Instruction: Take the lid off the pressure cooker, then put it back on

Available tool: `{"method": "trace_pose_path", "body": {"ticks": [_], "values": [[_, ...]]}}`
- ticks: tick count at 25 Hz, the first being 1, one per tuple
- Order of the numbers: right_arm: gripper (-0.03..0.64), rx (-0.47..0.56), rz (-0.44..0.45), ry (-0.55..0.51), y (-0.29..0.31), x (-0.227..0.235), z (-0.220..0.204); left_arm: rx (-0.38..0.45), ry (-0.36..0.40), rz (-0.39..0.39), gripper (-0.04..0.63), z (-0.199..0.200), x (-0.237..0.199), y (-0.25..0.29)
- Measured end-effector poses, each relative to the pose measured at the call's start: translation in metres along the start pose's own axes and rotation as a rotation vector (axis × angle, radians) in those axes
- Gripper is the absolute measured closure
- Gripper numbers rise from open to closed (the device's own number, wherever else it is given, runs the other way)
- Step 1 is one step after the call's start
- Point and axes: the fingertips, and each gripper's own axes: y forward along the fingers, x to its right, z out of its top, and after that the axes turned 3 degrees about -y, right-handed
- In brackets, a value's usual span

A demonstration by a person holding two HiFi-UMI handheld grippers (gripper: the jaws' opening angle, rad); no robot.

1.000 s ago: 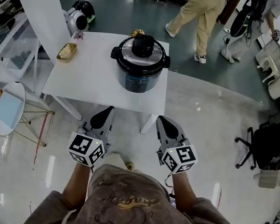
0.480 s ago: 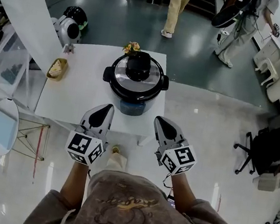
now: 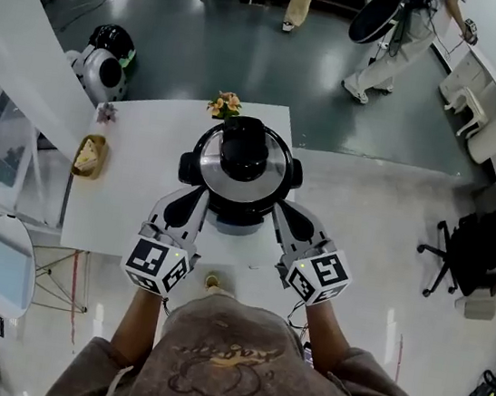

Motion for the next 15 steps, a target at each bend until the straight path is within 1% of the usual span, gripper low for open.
{"method": "trace_pose_path", "body": {"ticks": [5,10,12,15], "values": [[0.621,-0.007,-0.023,-0.005,0.015,0.014,0.001,-0.001,0.002,-0.026,0.591,0.004,-0.013,0.018],[0.620,-0.011,-0.008,0.010,0.021,0.026,0.006,0.002,-0.002,-0.030,0.589,0.007,-0.013,0.030],[0.604,-0.005,0.016,0.007,0.024,0.027,0.009,-0.001,-0.002,-0.037,0.561,0.006,-0.012,0.034],[0.544,-0.007,0.065,-0.008,0.028,0.027,0.011,0.000,-0.007,-0.054,0.502,0.006,-0.010,0.038]]}}
